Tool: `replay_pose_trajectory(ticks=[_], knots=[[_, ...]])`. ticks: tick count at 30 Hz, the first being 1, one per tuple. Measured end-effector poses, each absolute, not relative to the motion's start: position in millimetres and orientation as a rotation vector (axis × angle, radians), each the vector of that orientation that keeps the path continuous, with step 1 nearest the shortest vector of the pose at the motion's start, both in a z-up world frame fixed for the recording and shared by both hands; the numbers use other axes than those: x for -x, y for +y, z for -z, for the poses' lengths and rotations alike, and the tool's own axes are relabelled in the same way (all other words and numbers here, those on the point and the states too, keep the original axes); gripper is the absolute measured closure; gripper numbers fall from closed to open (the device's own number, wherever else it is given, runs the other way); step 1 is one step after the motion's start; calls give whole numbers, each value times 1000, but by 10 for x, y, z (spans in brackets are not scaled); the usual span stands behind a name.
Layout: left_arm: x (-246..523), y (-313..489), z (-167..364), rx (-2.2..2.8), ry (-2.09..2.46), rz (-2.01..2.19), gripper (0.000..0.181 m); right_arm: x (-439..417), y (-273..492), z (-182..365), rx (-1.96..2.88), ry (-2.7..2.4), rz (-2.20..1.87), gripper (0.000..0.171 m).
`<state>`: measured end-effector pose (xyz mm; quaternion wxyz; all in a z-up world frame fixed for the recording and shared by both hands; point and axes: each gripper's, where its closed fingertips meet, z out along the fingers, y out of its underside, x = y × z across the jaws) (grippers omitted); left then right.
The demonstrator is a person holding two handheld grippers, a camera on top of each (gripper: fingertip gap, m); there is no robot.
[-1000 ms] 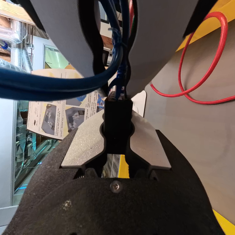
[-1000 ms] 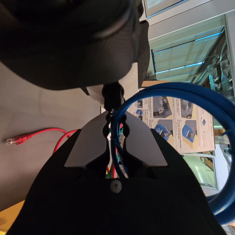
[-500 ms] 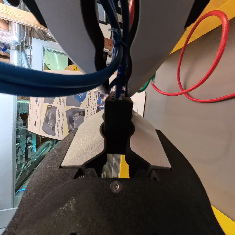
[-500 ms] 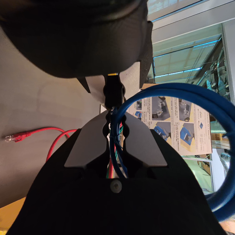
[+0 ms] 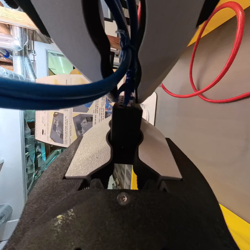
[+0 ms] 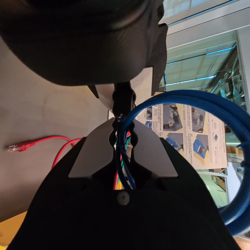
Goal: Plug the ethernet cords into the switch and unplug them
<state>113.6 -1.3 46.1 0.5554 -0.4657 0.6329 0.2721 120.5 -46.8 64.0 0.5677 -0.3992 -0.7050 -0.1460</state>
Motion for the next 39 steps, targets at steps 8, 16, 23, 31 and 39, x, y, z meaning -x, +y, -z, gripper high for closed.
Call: replay_pose_trajectory(ticks=[8, 16, 23, 31, 39], knots=[[-1172, 14, -324, 1134, 1543, -632, 151, -1246, -467, -511, 985, -1731, 346, 155], [-1239, 21, -126, 1124, 1629, -635, 150, -1301, -507, -334, 1014, -1840, 393, 155], [-1309, -12, -69, 1111, 1653, -609, 151, -1359, -552, -269, 1048, -1893, 362, 155], [-1355, -6, -4, 1104, 1666, -601, 151, -1400, -558, -196, 1075, -1935, 358, 155], [-942, 162, -370, 1118, 1543, -627, 151, -1205, -755, -108, 944, -2018, 388, 154]])
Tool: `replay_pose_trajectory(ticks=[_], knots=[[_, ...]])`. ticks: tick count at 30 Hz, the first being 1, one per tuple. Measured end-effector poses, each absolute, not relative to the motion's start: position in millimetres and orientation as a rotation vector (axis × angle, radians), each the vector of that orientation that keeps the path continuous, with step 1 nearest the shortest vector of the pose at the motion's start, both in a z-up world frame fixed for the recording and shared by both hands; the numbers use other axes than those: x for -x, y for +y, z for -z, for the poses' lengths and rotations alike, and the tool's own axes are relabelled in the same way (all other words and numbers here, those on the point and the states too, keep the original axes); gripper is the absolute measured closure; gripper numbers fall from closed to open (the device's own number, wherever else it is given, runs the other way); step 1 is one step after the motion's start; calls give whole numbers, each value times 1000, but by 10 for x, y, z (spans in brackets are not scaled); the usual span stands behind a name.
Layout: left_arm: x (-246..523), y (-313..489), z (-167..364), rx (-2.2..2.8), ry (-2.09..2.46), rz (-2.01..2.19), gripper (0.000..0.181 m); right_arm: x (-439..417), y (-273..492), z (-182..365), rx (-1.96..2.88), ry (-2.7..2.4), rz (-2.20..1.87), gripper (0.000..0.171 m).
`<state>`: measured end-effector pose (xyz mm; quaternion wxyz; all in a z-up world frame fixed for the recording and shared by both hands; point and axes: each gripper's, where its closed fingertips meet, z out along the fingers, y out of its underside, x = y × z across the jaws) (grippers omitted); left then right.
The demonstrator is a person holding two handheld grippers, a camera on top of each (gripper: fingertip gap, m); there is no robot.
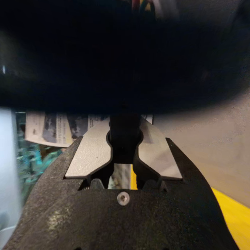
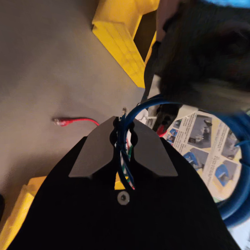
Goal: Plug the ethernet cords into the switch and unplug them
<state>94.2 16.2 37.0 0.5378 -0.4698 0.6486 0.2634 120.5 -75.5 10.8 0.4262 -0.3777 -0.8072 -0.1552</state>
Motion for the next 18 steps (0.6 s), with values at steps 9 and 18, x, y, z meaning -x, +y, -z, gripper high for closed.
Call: replay_pose_trajectory(ticks=[9, 18], knots=[[-614, 303, -540, 1134, 1463, -675, 151, -1534, -543, -378, 1075, -1871, 368, 154], [-517, 346, -563, 1167, 1451, -719, 151, -3143, -538, -59, 1952, -1606, -98, 154]])
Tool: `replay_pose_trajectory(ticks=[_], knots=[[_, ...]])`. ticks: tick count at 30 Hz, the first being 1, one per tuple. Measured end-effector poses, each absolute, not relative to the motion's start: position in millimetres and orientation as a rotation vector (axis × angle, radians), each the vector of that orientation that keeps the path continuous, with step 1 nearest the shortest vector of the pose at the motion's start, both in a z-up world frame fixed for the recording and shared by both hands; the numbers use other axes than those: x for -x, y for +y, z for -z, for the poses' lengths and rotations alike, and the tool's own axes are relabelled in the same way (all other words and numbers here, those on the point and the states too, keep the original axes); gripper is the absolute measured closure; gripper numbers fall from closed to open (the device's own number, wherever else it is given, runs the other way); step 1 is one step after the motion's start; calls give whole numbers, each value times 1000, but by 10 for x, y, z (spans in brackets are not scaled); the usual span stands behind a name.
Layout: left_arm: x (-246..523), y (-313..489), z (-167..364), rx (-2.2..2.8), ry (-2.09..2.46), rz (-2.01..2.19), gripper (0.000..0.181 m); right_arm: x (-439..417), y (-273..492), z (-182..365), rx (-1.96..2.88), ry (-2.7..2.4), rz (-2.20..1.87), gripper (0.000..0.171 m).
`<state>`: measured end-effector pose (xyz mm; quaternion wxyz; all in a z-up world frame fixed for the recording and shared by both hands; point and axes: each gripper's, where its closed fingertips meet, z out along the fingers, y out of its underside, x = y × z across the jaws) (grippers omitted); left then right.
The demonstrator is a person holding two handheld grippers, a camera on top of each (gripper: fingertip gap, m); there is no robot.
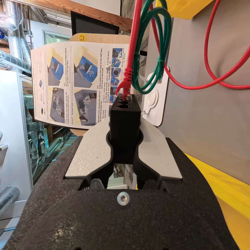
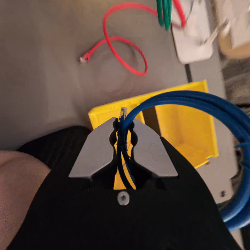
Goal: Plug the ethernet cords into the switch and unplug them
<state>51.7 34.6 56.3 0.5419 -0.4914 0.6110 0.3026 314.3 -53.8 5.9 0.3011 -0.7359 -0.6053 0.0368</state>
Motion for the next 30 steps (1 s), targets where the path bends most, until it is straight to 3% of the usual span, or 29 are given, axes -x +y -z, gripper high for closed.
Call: replay_pose_trajectory(ticks=[7, 11, 15, 24, 30], knots=[[-452, 353, -604, 1193, 1429, -728, 151, -3511, -548, 703, 2356, -1527, -563, 154], [-407, 367, -638, 1200, 1410, -742, 151, -3676, -514, 939, 2520, -1411, -596, 154], [-408, 368, -655, 1195, 1403, -751, 151, -3749, -439, 931, 2506, -1360, -524, 154], [-420, 369, -623, 1202, 1417, -752, 151, -3399, -573, 1242, 2634, -1472, -824, 153], [-403, 376, -630, 1205, 1413, -752, 151, -3264, -602, 1164, 2578, -1460, -978, 146]])
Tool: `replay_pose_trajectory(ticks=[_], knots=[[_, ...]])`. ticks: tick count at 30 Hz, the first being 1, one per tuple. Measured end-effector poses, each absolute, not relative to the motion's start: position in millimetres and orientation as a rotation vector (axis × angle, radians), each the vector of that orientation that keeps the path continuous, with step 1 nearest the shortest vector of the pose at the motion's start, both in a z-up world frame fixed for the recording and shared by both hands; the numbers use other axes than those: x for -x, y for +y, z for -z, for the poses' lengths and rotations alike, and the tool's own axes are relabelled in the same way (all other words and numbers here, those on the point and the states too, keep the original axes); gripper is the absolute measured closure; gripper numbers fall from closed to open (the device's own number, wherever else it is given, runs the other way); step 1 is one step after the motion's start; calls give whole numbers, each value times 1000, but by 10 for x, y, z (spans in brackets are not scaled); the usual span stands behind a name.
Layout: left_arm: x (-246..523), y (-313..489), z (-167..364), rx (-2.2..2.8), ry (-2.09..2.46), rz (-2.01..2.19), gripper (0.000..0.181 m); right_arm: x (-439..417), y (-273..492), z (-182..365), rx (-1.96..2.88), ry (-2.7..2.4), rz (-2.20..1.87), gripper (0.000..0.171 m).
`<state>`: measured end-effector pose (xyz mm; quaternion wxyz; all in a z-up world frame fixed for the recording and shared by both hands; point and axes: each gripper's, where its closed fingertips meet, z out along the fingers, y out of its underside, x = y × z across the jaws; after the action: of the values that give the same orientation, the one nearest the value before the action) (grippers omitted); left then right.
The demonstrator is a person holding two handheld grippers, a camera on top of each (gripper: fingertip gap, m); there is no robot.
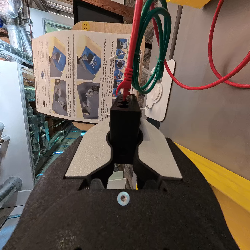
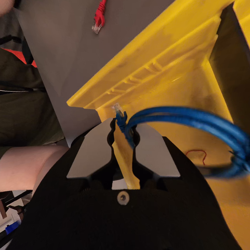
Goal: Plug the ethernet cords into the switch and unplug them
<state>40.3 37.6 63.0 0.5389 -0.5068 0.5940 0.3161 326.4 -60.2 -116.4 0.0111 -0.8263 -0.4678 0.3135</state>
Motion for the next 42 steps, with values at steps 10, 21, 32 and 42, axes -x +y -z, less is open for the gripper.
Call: replay_pose_trajectory(ticks=[10, 21, 32, 42], knots=[[-436, 356, -654, 1183, 1410, -747, 151, -3239, -650, 737, 2343, -1509, -934, 146], [-633, 256, -609, 1149, 1449, -725, 151, -2104, -740, -1134, 1019, -1444, -590, 127], [-957, 71, -461, 1088, 1552, -672, 151, -1279, -429, -714, 786, -1581, 141, 139], [-1099, -38, -427, 1054, 1583, -640, 151, -1283, -323, -530, 798, -1659, 264, 150]])
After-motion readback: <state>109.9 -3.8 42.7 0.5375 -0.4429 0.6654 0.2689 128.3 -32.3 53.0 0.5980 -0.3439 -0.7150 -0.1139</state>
